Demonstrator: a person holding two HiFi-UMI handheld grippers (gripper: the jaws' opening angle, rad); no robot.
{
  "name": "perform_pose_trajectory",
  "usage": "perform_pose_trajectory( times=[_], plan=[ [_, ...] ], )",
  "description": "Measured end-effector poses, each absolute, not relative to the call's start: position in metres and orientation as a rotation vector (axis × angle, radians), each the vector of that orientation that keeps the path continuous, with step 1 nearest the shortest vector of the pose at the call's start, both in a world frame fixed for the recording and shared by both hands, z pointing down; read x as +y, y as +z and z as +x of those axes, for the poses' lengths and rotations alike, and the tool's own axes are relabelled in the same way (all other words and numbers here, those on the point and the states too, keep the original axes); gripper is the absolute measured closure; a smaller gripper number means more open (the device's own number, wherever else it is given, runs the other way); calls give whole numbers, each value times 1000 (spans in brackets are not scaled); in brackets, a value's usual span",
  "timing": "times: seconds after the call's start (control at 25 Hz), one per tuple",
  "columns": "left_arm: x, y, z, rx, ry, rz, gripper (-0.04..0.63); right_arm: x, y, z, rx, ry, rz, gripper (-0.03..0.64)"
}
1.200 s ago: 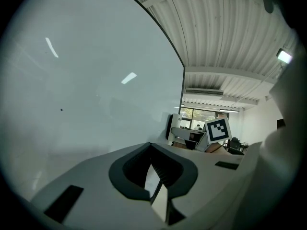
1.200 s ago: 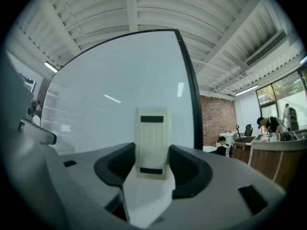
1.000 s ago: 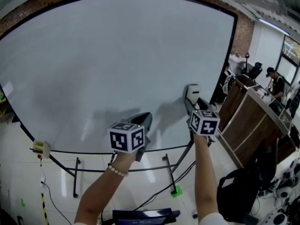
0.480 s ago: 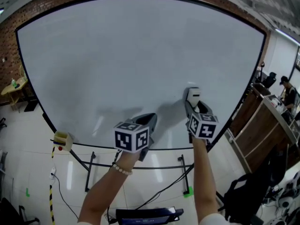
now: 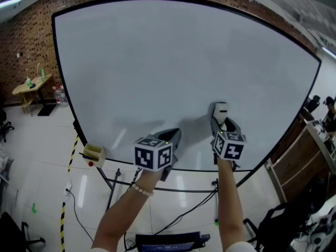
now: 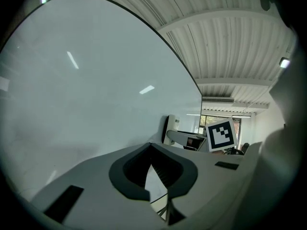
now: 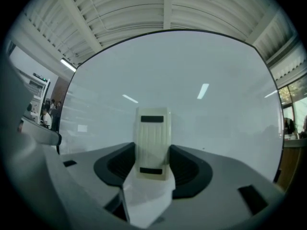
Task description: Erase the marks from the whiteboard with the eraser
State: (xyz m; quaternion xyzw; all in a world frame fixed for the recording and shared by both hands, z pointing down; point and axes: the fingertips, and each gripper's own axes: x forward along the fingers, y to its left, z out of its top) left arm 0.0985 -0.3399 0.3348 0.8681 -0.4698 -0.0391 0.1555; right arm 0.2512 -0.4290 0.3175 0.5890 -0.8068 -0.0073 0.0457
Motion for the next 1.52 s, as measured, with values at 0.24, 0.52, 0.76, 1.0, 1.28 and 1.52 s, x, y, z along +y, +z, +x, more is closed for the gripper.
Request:
perform_pose_trajectory(
  times=[0.24, 0.52, 0.76, 1.0, 1.28, 1.52],
  plan=[
    [-319, 335, 10, -1370, -118, 2458, 607, -419, 314, 173, -2404, -46, 1866, 367],
    [-302, 335, -80, -1433, -117, 2432, 607, -405, 318, 93, -2374, 18, 1917, 367],
    [-311, 334, -135, -1492, -153, 2384, 607, -402, 313, 42, -2372, 3, 1937, 367],
    [-327, 343, -163, -1525, -143, 2363, 607, -399, 316, -6, -2363, -28, 1918, 367],
    [-332, 359, -223, -1545, -150, 2325, 607, -389, 316, -88, -2429, -46, 1842, 367],
    [-322, 370, -304, -1552, -146, 2304, 607, -378, 325, -176, -2417, -57, 1831, 367]
  ],
)
